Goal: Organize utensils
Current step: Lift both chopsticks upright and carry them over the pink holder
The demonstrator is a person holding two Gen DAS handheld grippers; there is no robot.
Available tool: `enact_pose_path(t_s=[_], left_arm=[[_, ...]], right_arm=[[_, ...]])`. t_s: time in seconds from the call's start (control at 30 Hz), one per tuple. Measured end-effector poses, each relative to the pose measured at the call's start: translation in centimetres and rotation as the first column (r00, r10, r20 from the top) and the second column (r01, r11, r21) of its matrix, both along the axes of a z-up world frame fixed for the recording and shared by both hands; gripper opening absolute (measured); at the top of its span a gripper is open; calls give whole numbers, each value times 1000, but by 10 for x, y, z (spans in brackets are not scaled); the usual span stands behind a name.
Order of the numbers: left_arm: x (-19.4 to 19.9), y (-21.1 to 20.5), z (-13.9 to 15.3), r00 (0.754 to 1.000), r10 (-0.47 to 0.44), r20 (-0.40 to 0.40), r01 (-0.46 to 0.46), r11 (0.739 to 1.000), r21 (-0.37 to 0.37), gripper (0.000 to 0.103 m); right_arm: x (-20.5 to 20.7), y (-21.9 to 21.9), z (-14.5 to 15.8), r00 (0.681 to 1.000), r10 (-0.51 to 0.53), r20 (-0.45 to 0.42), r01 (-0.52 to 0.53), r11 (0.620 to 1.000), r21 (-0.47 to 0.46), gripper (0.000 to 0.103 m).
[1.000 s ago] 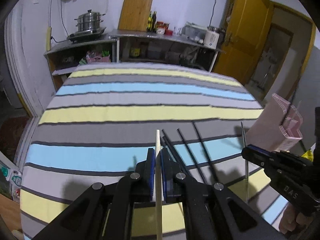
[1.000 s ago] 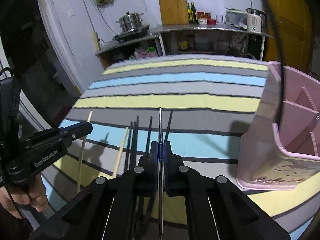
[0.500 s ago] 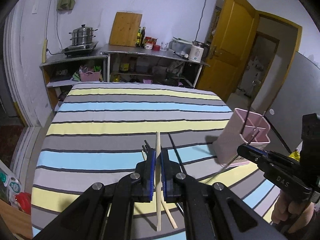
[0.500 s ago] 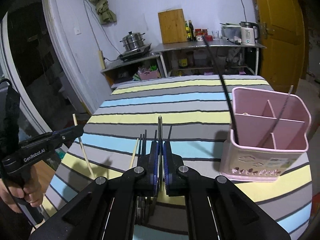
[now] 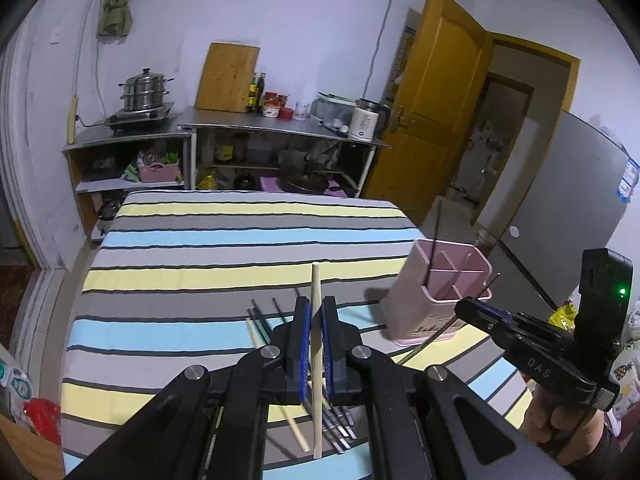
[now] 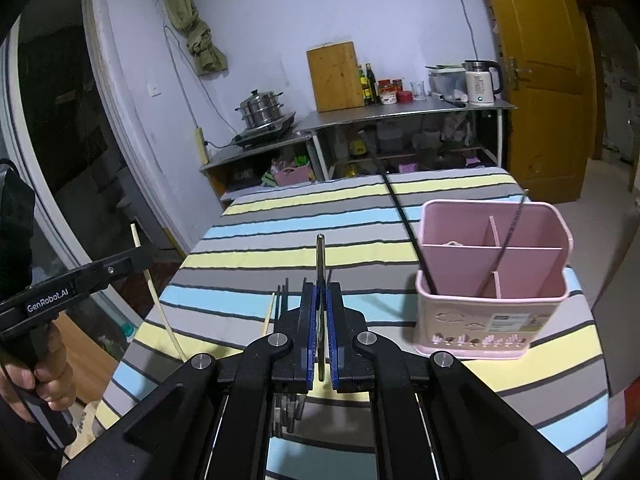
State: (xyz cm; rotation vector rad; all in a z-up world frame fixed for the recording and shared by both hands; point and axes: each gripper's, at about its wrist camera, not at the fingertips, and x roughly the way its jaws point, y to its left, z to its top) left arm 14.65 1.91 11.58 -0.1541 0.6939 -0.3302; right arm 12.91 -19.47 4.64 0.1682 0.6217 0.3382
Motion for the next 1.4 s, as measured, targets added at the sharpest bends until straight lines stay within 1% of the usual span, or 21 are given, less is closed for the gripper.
enact_pose_path(t_s=[0.27,0.4,0.5,0.73,0.97,1.17,1.3,1.4], left_arm=[[14,-53,5,995,-104,-10,104,994,-14,6],[26,-83,14,989,-150,2,150,989,-18,5],[34,-104,27,983,-180,33,181,983,-20,6],[61,-132,56,976,-198,90,202,979,-37,6],[87,-152,73,972,-187,142,195,980,-43,6],[110,-169,72,969,-180,169,190,981,-43,6],[121,-179,63,967,-181,178,192,981,-43,6],[127,-183,50,967,-187,174,198,979,-48,6]], right_arm=[[-14,-36,10,998,-66,19,66,998,6,5],[-16,-56,21,994,-106,36,106,994,16,5],[-16,-68,31,989,-133,57,132,991,21,5],[-9,-91,56,975,-189,114,186,982,35,5],[7,-108,65,963,-233,133,226,972,66,5],[22,-113,62,960,-246,133,237,969,75,5],[29,-113,53,961,-250,122,242,968,71,5],[32,-115,43,961,-255,107,249,966,68,5]])
